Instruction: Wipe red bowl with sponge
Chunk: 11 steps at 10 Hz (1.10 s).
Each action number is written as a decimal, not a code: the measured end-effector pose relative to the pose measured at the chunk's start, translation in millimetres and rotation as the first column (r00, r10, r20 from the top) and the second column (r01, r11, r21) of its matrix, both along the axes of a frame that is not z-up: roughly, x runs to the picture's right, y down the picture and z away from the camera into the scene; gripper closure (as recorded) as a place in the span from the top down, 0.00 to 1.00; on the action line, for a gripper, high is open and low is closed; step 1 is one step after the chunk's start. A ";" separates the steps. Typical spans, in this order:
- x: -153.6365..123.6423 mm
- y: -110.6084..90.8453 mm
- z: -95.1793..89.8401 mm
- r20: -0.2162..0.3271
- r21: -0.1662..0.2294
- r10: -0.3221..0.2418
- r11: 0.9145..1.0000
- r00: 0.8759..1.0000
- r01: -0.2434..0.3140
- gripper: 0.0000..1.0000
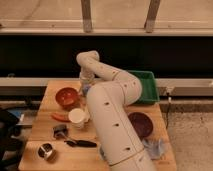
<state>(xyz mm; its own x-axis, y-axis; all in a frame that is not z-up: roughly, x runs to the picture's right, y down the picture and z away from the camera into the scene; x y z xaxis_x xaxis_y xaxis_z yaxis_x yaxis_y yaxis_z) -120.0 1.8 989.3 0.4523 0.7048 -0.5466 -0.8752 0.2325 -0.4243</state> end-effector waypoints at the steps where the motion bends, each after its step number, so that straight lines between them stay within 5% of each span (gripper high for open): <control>1: -1.3 2.4 0.5 0.005 -0.004 -0.003 1.000 1.000 0.003 0.79; 9: 5.1 -3.7 -13.4 -0.014 0.043 -0.024 0.999 1.000 0.025 0.04; 11: 12.1 -13.7 -20.7 -0.029 0.054 -0.013 0.998 1.000 0.015 0.00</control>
